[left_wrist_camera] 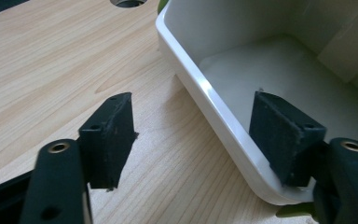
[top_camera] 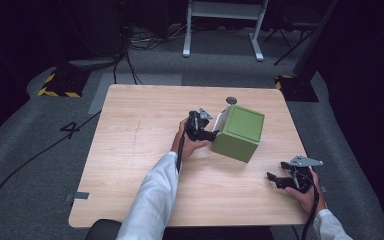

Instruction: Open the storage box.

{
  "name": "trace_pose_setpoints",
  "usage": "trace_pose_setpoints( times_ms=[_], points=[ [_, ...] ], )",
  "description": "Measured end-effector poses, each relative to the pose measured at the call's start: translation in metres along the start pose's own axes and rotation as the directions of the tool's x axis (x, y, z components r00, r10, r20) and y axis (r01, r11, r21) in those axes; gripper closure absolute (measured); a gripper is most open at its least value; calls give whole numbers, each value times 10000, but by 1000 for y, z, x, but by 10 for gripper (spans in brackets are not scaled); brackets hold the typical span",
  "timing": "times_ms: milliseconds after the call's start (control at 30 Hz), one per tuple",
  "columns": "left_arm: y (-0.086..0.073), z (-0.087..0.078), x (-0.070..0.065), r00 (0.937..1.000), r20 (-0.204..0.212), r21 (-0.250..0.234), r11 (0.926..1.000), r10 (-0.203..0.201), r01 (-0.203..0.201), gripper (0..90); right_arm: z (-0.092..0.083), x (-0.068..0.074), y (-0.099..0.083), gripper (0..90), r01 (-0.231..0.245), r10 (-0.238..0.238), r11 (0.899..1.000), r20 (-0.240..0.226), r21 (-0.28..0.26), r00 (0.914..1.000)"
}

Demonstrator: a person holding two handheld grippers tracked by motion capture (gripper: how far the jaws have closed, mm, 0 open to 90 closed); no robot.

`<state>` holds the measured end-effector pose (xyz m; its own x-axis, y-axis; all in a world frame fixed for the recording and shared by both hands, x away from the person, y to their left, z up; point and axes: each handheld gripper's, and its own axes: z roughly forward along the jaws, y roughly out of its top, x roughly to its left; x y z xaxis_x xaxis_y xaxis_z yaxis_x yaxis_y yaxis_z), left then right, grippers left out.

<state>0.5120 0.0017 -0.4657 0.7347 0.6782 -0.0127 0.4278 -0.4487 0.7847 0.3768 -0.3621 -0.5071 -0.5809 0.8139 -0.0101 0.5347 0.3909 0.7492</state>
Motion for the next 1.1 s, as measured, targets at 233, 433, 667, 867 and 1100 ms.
trace_pose_setpoints(
  times_ms=[233, 433, 667, 867, 1100],
  points=[
    [0, 1, 0, 10000, 31, 55, 10000, 19, -19, 426, 0, 0, 0, 205, 1, -1, 10000, -9, -3, 10000],
    [0, -2, 3, 9999, 111, 133, 9998, 119, -120, 501, 0, 0, 0, 205, 20, -20, 10000, -15, 1, 10000],
    [-3, -5, 5, 9992, 367, 264, 9995, 136, -145, 587, 0, 0, 0, 205, 33, -33, 10000, -19, 1, 10000],
    [-5, -5, 8, 9987, 491, 222, 9996, 145, -156, 632, 0, 0, 0, 205, 34, -34, 10000, -21, 1, 10000],
    [-11, -9, 18, 9990, 433, 82, 9999, -103, 99, 639, -1, 0, -1, 204, 58, -58, 10000, -53, 3, 10000]
  ],
)
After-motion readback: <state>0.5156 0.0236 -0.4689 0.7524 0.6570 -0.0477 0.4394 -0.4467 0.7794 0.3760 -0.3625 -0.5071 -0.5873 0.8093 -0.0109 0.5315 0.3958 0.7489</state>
